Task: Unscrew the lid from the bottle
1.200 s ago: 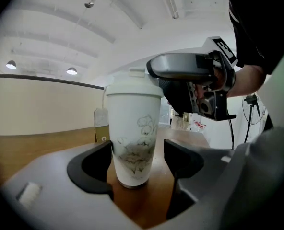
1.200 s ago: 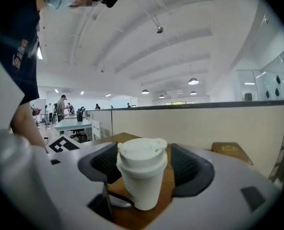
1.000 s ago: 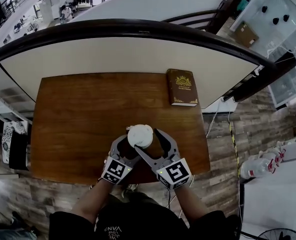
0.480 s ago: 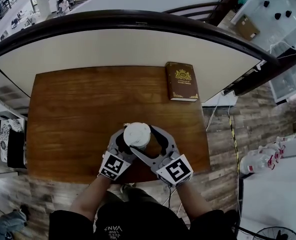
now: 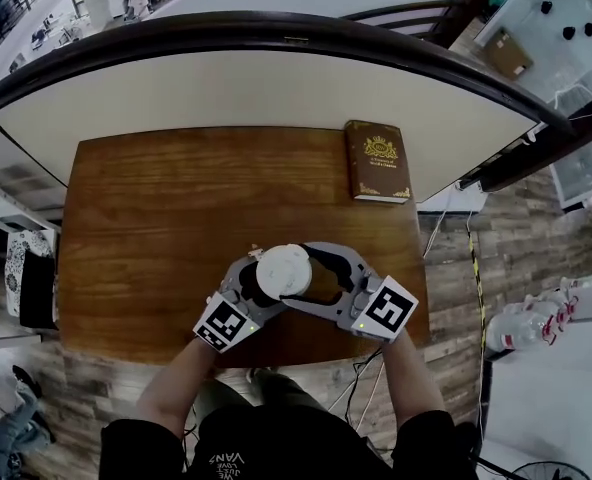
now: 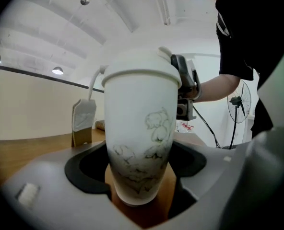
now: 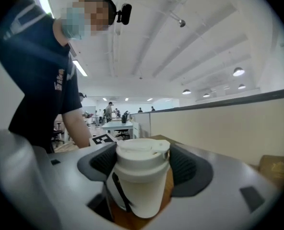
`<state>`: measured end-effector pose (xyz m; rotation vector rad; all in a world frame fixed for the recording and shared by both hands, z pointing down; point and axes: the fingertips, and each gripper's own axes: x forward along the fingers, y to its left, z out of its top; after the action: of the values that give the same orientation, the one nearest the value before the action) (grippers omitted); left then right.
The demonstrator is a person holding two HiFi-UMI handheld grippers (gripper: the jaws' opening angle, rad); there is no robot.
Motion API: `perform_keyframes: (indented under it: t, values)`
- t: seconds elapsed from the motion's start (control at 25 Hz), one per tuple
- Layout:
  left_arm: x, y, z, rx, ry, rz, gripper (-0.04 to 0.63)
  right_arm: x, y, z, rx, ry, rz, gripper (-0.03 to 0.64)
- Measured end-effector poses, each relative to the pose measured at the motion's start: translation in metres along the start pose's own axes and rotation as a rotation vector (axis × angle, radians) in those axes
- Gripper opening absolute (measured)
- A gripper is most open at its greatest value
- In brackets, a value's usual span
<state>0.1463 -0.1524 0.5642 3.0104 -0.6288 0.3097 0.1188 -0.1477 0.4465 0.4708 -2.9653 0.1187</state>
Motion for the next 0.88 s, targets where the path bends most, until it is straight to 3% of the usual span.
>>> perform_keyframes:
  t: [0.16, 0.28, 0.36, 0.56, 0.72, 0.88]
  values:
    - [0.001, -0.001, 0.002, 0.011, -0.002, -0.019, 0.368, -0.002, -0.001, -0.003, 0.001, 0.048, 0.153, 0.327]
    - [0.001, -0.001, 0.001, 0.013, 0.0, -0.019, 0.368, -0.008, 0.002, -0.003, -0.009, 0.074, 0.121, 0.327]
    - [0.0, 0.001, 0.001, 0.011, 0.003, -0.012, 0.368, -0.012, 0.0, 0.003, 0.004, 0.029, 0.023, 0.327]
    - [0.001, 0.001, 0.001, 0.001, 0.005, 0.027, 0.368, -0.02, 0.003, 0.017, 0.086, -0.136, -0.345, 0.327]
    - [0.004, 0.001, 0.001, -0.001, 0.013, 0.067, 0.368, -0.012, 0.012, 0.01, 0.024, -0.083, -0.524, 0.327]
    - [0.006, -0.001, 0.002, 0.008, 0.008, 0.071, 0.368, -0.011, 0.003, 0.004, -0.007, -0.019, -0.588, 0.327]
